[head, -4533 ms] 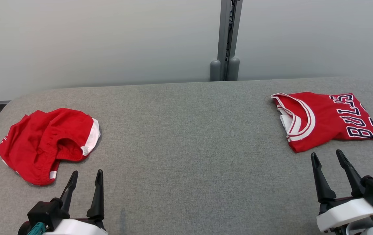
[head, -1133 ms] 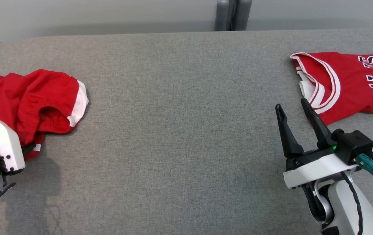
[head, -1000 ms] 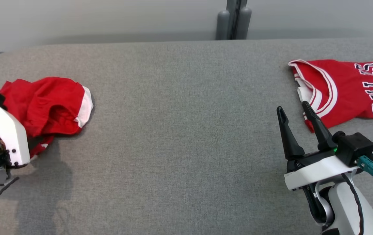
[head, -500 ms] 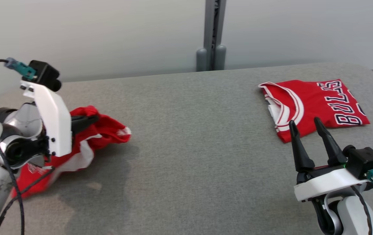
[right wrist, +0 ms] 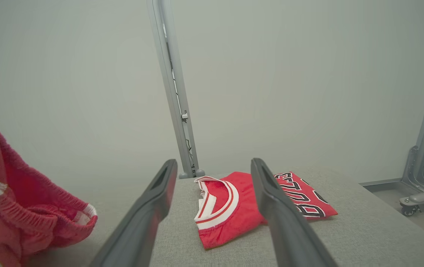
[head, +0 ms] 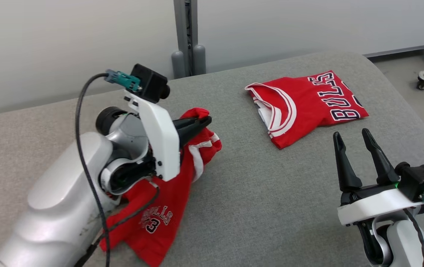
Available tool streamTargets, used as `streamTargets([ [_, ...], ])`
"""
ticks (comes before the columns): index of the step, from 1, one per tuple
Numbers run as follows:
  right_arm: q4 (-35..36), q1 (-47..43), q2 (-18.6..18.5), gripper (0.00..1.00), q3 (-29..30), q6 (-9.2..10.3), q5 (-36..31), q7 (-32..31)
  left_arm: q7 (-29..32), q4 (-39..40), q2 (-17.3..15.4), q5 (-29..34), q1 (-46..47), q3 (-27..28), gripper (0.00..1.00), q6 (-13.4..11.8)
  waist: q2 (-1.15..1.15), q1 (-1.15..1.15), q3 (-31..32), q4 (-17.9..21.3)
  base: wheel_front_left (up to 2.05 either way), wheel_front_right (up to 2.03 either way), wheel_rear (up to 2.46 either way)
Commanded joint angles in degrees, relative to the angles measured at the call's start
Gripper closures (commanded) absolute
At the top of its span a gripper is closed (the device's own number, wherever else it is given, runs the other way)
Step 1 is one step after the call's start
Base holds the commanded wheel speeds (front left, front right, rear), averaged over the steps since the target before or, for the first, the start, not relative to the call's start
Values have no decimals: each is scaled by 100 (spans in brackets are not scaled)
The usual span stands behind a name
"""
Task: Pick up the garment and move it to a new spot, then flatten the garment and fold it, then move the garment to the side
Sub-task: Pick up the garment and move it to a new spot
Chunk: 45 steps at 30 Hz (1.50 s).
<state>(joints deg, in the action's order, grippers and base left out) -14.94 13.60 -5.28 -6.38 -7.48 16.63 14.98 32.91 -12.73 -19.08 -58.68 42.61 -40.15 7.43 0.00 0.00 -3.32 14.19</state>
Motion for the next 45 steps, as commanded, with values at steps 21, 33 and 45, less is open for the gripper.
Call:
streamTargets([
  [21, -39, 92, 11, 0, 55, -3, -52, 24, -2085, -1692, 1322, 320, 671, -1702, 0, 8, 0, 0, -444, 4, 0, 0, 0],
  [33, 70, -190, -128, 0, 258, -4, -118, 23, -3626, -1243, 439, 934, 273, -1665, 0, -421, 0, 0, -84, -768, 0, 0, 0],
  [45, 288, -579, -157, 0, 531, -3, -209, 23, -4693, 304, -979, 1092, -1188, -853, 0, -1656, 0, 0, 59, -1173, 0, 0, 0],
])
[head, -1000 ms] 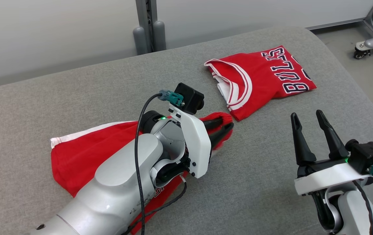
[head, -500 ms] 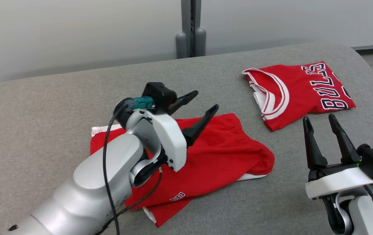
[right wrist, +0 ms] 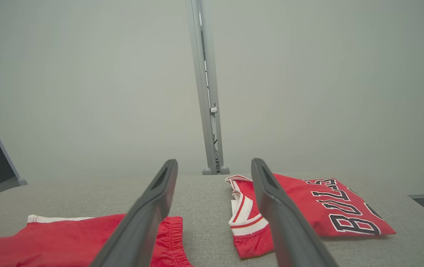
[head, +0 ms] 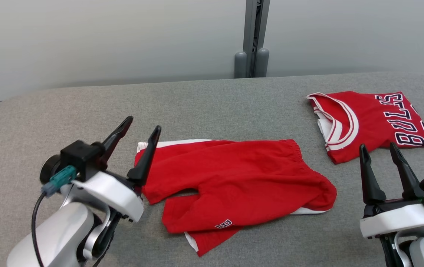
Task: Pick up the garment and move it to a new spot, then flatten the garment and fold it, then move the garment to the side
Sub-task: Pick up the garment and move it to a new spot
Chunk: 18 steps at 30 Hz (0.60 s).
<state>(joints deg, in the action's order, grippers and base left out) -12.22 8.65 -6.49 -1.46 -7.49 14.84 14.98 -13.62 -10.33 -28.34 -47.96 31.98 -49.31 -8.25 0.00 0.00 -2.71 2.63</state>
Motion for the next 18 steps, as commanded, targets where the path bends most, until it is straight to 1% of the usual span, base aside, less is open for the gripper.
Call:
streamTargets([
  [1, 47, -104, -27, 0, 64, -3, -33, 24, -68, 177, -138, 57, -279, 139, 0, -213, 0, 0, -5, -26, 0, 0, 0],
  [4, 123, -128, 13, 0, 141, -2, -64, 23, -131, 438, -275, 8, -750, 436, 0, -504, 0, 0, -13, -28, 0, 0, 0],
  [5, 155, -194, 35, 0, 207, -2, -78, 24, -153, 586, -288, 0, -1086, 630, 0, -631, 0, 0, -18, -20, 0, 0, 0],
  [7, 175, -236, 70, 0, 267, -2, -92, 24, -159, 788, -194, -53, -1401, 898, 0, -656, 0, 0, -30, -11, 0, 0, 0],
  [9, 219, -262, 110, 0, 353, -3, -102, 23, -162, 957, -144, 89, -1705, 1190, 0, -712, 0, 0, -30, -1, 0, 0, 0],
  [12, 312, -347, 165, 0, 455, -3, -111, 23, -157, 1149, 17, 355, -2158, 1478, 0, -732, 0, 0, -36, 23, 0, 0, 0],
  [16, 358, -374, 190, 0, 523, -3, -125, 24, -159, 1144, 160, 593, -2518, 1718, 0, -606, 0, 0, -47, 36, 0, 0, 0],
  [18, 348, -371, 196, 0, 524, -3, -131, 23, -158, 1121, 200, 646, -2564, 1752, 0, -574, 0, 0, -44, 34, 0, 0, 0],
])
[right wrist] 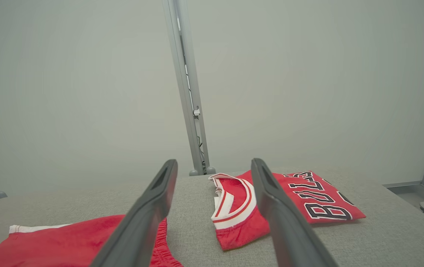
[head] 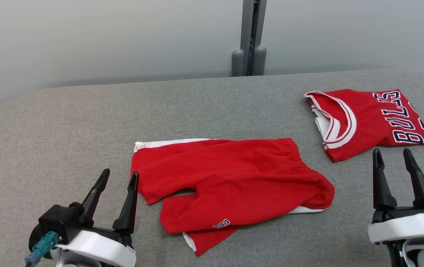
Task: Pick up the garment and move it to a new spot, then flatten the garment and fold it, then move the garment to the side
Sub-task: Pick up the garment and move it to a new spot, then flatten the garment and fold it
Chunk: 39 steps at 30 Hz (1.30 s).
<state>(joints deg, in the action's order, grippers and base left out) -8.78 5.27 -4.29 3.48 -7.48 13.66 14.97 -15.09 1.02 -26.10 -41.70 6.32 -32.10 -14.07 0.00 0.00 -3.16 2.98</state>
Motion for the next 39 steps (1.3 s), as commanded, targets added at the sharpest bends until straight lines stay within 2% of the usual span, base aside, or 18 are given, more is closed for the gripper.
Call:
streamTargets([
  [1, 3, -12, -18, 0, 14, -4, -25, 25, -11, -14, 19, 72, -4, 68, 0, 47, 0, 0, 4, -2, 0, 0, 0],
  [7, -34, 63, -6, 0, -53, -4, -47, 25, 74, -162, 54, 179, -74, 52, 0, 265, 0, 0, 59, 15, 0, 0, 0],
  [12, -57, 119, -6, 0, -122, -4, -37, 25, 1066, -495, -23, 10, -137, -508, 0, 510, 0, 0, 57, 60, 0, 0, 0],
  [16, -55, 130, -26, 0, -136, -4, -12, 25, 1808, -706, 49, -214, -148, -865, 0, 681, 0, 0, 18, 93, 0, 0, 0],
  [22, -47, 233, -61, 0, -177, -4, 11, 25, 2485, -838, 153, -296, 96, -1280, 0, 984, 0, 0, -93, 178, 0, 0, 0],
  [30, -64, 331, -64, 0, -250, -4, 27, 25, 2645, -1185, 399, -300, 375, -1496, 0, 1212, 0, 0, -249, 348, 0, 0, 0],
  [38, -22, 389, -32, 0, -218, -4, 28, 25, 2504, -1510, 530, -289, 553, -1487, 0, 1324, 0, 0, -416, 437, 0, 0, 0],
  [39, -18, 403, -30, 0, -207, -4, 26, 25, 2480, -1529, 537, -285, 580, -1486, 25, 1342, 0, 0, -431, 436, 0, 0, 0],
])
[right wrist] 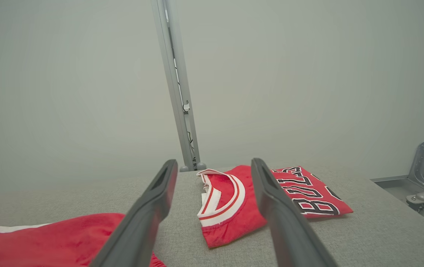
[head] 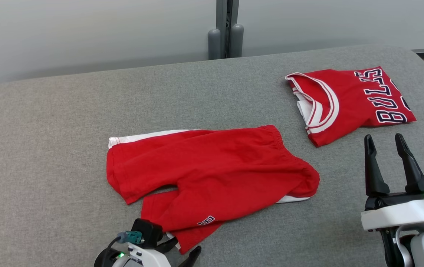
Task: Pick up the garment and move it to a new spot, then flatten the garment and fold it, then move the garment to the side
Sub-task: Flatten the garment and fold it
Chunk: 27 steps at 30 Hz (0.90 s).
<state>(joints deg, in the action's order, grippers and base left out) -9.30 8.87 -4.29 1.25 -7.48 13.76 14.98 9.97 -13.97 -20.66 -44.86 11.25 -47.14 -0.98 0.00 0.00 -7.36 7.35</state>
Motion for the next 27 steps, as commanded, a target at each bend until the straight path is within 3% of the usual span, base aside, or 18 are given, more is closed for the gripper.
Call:
streamTargets([
  [1, 34, 53, -26, 0, 25, -3, 13, 24, -42, -36, -2, 41, 119, 21, 66, 36, 0, 0, -21, -4, 0, 0, 0],
  [2, 33, 63, -21, 0, 37, -4, 8, 24, -59, -31, 2, 50, 141, 27, 100, 40, 0, 0, -28, -8, 0, 0, 0],
  [10, -4, 64, 11, 0, 56, -4, -11, 24, 47, 300, 44, -235, 82, 75, 100, 170, 0, 0, 14, -61, 0, 0, 0],
  [14, -5, 46, 18, 0, 62, -3, -12, 24, 248, 998, -182, -537, 100, 260, 100, 228, 0, 0, 35, -98, 0, 0, 0],
  [19, -27, 61, 23, 0, 46, -3, -6, 24, 367, 1732, -519, -818, 225, 722, 100, 27, 0, 0, 39, -75, 0, 0, 0],
  [21, -35, 76, 24, 0, 38, -4, 0, 24, 380, 1792, -642, -877, 314, 919, 100, -59, 0, 0, 25, -52, 0, 0, 0],
  [23, -42, 104, 12, 0, 37, -4, 13, 24, 346, 1750, -511, -1235, 343, 1135, 100, -14, 0, 0, 3, -29, 0, 0, 0],
  [27, -49, 143, -1, 0, -10, -4, 20, 24, 238, 1196, -597, -1313, 682, 1491, 100, -54, 0, 0, -64, 63, 0, 0, 0],
])
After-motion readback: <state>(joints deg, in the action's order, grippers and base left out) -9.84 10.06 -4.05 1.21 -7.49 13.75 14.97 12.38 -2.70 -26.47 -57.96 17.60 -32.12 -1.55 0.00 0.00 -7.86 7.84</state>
